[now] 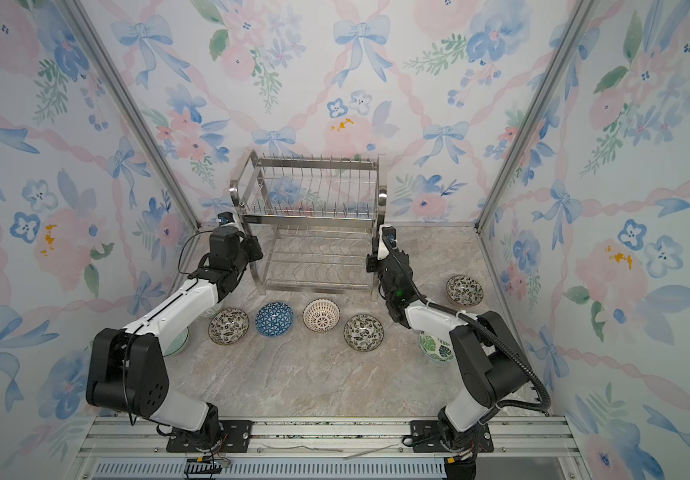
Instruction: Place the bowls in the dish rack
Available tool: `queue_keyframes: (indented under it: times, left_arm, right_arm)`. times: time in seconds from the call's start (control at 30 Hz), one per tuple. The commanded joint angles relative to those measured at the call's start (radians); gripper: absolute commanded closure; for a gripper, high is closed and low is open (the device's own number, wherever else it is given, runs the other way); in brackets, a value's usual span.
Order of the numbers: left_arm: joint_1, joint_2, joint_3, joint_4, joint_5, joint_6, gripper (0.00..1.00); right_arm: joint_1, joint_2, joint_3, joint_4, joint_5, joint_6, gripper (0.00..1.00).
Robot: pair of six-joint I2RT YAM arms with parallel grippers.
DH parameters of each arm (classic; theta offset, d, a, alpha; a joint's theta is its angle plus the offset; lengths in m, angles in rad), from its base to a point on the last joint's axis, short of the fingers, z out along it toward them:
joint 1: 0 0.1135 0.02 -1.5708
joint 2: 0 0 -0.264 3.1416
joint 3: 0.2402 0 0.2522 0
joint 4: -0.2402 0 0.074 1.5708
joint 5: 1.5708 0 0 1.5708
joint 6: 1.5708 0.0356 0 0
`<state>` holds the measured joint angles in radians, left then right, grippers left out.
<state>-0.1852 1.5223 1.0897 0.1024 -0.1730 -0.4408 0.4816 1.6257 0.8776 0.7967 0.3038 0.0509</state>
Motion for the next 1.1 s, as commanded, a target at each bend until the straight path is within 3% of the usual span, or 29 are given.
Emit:
queue_keyframes:
  times: [0.0,0.8,1.07]
  left_arm:
    - [0.004,0.000,0.009,-0.001,0.055,-0.070,0.67]
    - [-0.045,0.018,0.039,-0.028,0.091,-0.077,0.62]
    - [-0.049,0.014,0.043,-0.064,0.075,-0.064,0.55]
  right_arm:
    - [0.009,0.023,0.039,-0.052,-0.064,-0.039,1.00]
    - [-0.064,0.055,0.084,-0.165,-0.061,-0.001,1.00]
    - [-0.064,0.039,0.096,-0.213,-0.064,0.023,0.94]
